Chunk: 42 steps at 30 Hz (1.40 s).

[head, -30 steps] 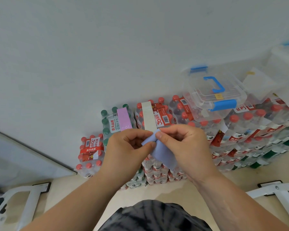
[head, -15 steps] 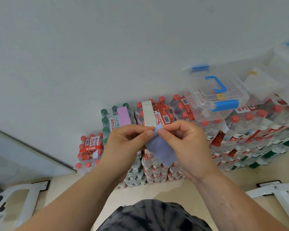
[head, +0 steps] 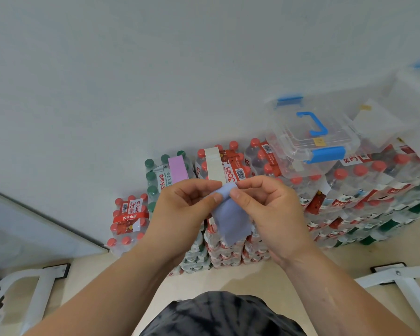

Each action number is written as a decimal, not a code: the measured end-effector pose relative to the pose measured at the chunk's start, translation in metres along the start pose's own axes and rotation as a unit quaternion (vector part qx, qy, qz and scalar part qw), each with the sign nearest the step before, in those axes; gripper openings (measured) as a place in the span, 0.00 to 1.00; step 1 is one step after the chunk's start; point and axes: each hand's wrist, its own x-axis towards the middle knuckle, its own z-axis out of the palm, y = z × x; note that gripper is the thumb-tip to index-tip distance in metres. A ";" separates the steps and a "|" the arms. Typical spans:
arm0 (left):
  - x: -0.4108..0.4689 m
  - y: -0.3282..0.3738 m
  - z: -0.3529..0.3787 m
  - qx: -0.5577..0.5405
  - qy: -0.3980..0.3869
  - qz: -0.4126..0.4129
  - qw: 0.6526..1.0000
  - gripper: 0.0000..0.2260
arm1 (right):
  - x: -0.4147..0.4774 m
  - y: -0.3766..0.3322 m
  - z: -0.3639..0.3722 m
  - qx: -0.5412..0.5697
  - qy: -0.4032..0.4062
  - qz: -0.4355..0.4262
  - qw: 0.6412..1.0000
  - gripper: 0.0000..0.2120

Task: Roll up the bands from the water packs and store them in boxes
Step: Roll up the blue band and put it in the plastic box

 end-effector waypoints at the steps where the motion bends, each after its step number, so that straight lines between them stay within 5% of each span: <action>1: 0.000 0.000 0.000 -0.012 -0.003 -0.003 1.000 0.08 | -0.001 0.000 0.000 -0.003 -0.005 -0.009 1.000 0.07; 6: -0.002 0.002 -0.004 0.006 -0.087 0.010 0.996 0.15 | 0.001 0.000 -0.002 -0.054 -0.048 -0.035 0.997 0.12; 12: 0.001 0.005 -0.007 0.004 -0.107 0.016 0.994 0.14 | 0.010 -0.008 -0.010 -0.087 -0.102 -0.034 0.990 0.07; 21: 0.004 0.007 -0.008 0.071 -0.109 0.025 0.991 0.12 | 0.014 -0.012 -0.013 -0.111 -0.120 -0.018 0.986 0.11; 34: 0.006 0.036 -0.006 0.282 -0.137 0.152 0.938 0.11 | 0.016 -0.025 -0.022 -0.073 -0.087 -0.016 0.993 0.11; 39: 0.008 0.030 -0.002 0.394 -0.083 0.248 0.881 0.13 | 0.011 -0.024 -0.017 -0.059 -0.085 0.005 0.995 0.16; 42: 0.006 0.025 0.001 0.371 -0.076 0.247 0.892 0.17 | 0.009 -0.023 -0.014 -0.050 -0.054 0.006 0.997 0.15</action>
